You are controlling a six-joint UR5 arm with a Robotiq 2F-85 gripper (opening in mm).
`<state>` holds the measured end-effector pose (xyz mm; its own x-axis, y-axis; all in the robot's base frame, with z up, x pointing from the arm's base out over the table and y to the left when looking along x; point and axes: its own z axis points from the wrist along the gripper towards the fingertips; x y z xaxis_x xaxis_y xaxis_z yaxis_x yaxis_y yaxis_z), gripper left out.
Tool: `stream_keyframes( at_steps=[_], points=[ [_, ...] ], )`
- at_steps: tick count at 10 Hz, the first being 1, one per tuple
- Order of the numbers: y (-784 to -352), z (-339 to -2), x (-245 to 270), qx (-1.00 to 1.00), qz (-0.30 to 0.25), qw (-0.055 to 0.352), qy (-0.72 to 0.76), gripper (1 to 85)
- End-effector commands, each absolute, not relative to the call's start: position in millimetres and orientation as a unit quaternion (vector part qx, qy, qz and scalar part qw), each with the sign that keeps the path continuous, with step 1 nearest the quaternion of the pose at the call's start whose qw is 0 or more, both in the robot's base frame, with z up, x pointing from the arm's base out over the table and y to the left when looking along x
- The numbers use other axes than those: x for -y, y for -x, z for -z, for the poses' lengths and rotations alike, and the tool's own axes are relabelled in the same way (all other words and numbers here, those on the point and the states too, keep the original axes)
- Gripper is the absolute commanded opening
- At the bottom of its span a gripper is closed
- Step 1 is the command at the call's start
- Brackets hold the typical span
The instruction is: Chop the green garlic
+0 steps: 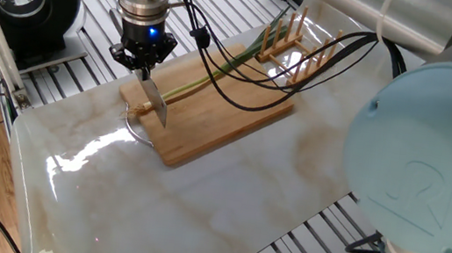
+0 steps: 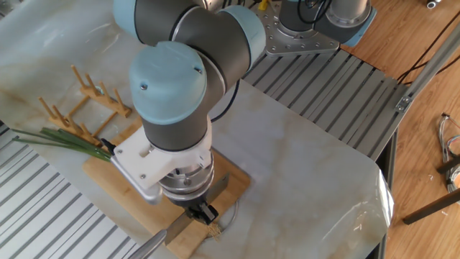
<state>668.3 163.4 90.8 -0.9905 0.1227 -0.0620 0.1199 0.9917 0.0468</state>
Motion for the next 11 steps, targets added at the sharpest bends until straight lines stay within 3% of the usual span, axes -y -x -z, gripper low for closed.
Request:
stream_keyframes(
  at_steps=[1,11],
  points=[
    [-667.7,-89.6,-167.1,-0.997,-0.031,0.031,-0.066,1.3],
    [-664.8,-84.7,-177.4,-0.996,-0.03,0.032,-0.079,1.3]
  ],
)
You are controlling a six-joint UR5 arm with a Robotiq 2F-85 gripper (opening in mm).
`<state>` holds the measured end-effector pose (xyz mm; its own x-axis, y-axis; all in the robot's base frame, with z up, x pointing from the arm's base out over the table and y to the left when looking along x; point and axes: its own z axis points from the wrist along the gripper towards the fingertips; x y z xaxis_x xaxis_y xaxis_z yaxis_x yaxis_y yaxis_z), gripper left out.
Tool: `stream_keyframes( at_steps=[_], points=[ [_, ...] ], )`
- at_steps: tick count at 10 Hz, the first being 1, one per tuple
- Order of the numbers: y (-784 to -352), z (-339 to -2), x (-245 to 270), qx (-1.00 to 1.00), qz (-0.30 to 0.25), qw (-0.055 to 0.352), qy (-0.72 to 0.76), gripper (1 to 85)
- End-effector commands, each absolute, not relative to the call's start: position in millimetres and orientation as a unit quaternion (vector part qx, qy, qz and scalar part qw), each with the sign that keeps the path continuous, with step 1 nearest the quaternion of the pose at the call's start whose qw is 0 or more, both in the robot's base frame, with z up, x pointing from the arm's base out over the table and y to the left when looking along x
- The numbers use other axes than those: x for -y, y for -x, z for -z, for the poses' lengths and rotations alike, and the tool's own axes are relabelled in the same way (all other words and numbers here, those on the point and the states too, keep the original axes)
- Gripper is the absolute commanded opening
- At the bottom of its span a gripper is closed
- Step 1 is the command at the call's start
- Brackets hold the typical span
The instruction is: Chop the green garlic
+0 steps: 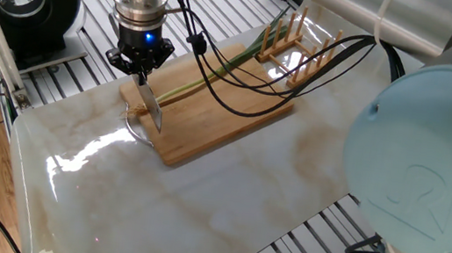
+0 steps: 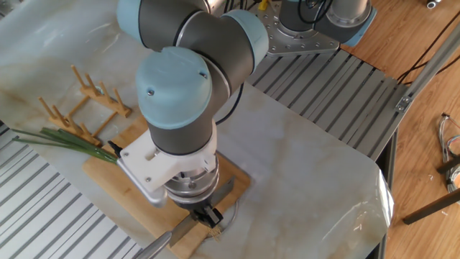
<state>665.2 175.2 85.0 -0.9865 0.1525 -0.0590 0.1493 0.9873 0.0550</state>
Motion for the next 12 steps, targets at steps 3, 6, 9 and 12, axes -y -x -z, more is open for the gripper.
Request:
stream_keyframes(
  at_steps=[3,6,9,12],
  points=[
    [-664.9,-86.2,-174.3,-0.996,-0.028,0.032,-0.077,1.3],
    [-664.9,-85.6,-177.2,-0.996,-0.031,0.033,-0.078,1.3],
    [-665.1,-81.5,-179.6,-0.996,-0.034,0.034,-0.078,1.3],
    [-665.1,-80.3,-175.1,-0.996,-0.032,0.036,-0.074,1.3]
  ],
)
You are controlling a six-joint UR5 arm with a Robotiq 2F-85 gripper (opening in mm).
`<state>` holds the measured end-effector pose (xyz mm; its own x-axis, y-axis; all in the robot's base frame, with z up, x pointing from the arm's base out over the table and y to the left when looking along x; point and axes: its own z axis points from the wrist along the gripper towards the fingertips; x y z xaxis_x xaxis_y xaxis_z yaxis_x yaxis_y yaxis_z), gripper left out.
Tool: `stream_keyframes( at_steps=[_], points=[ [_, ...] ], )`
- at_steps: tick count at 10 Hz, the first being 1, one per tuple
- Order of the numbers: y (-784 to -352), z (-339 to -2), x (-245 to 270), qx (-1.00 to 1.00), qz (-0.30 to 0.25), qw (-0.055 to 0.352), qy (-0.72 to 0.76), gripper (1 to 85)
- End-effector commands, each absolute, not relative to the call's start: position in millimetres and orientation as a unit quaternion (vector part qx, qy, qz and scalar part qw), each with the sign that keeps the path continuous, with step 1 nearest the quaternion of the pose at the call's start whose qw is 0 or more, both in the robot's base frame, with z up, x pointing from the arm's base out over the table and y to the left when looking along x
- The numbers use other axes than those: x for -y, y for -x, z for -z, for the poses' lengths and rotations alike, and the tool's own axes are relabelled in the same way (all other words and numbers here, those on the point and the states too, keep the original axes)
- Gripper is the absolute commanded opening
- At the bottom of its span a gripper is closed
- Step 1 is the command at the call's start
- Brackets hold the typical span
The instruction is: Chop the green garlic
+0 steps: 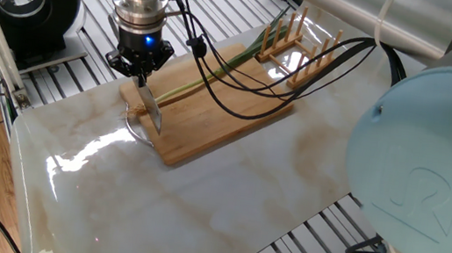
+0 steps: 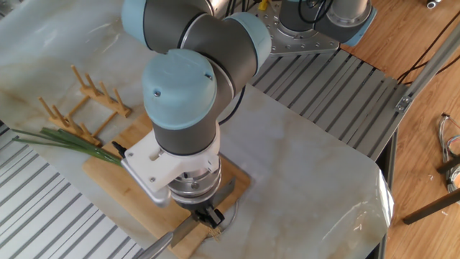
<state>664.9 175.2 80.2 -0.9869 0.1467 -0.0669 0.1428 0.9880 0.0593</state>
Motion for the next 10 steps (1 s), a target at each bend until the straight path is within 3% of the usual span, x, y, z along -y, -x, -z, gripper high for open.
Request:
stream_keyframes(
  at_steps=[1,10],
  points=[
    [-664.8,-81.7,-174.9,-0.996,-0.032,0.036,-0.074,1.3],
    [-662.9,-79.1,-175.6,-0.996,-0.034,0.035,-0.072,1.3]
  ],
)
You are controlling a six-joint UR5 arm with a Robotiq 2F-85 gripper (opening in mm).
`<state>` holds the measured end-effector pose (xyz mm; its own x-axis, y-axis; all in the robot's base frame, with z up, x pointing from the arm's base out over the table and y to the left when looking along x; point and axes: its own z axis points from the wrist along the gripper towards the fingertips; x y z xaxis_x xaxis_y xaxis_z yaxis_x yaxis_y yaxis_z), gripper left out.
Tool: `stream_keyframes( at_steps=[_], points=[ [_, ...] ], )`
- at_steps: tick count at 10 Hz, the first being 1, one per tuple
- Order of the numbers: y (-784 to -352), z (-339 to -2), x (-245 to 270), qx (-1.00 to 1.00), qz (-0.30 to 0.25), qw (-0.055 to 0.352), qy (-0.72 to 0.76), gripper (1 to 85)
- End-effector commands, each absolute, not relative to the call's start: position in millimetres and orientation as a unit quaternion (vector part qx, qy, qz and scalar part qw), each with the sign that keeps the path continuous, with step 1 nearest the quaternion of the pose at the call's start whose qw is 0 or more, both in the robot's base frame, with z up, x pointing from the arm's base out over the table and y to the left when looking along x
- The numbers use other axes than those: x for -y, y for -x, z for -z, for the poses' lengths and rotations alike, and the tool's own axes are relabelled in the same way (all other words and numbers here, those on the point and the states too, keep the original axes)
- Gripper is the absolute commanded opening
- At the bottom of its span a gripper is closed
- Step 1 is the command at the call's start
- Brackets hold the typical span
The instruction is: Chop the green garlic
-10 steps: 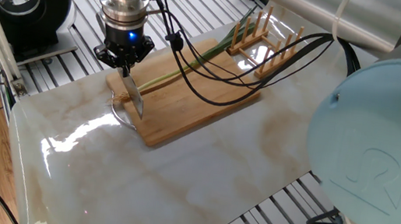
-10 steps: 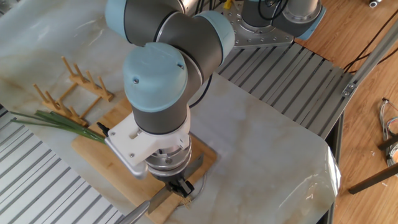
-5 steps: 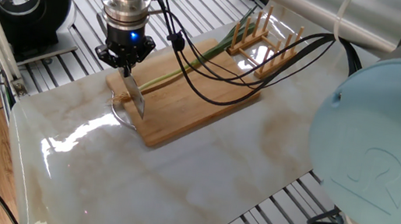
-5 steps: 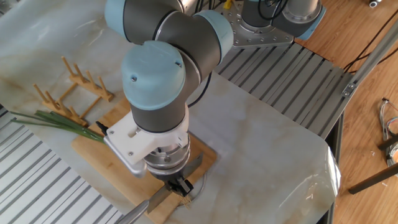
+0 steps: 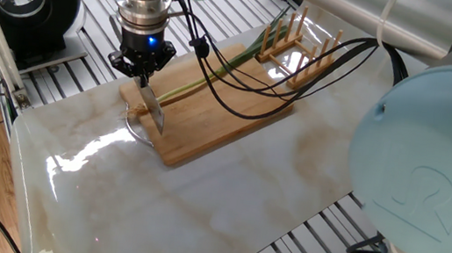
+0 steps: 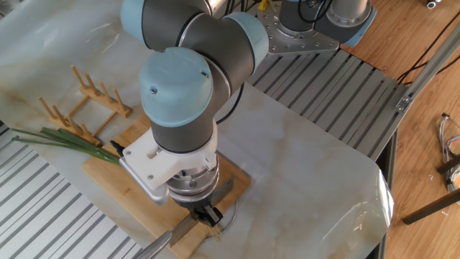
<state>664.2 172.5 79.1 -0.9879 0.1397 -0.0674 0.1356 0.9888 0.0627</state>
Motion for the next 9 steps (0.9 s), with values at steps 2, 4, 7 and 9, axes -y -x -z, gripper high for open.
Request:
stream_keyframes(
  at_steps=[2,4,7,9],
  points=[
    [-663.2,-79.7,-175.4,-0.996,-0.034,0.036,-0.068,1.3],
    [-663.4,-80.8,-174.2,-0.997,-0.033,0.036,-0.061,1.3],
    [-664.2,-80.7,-170.7,-0.998,-0.025,0.038,-0.049,1.3],
    [-663.8,-79.8,-170.2,-0.998,-0.024,0.037,-0.051,1.3]
  ],
)
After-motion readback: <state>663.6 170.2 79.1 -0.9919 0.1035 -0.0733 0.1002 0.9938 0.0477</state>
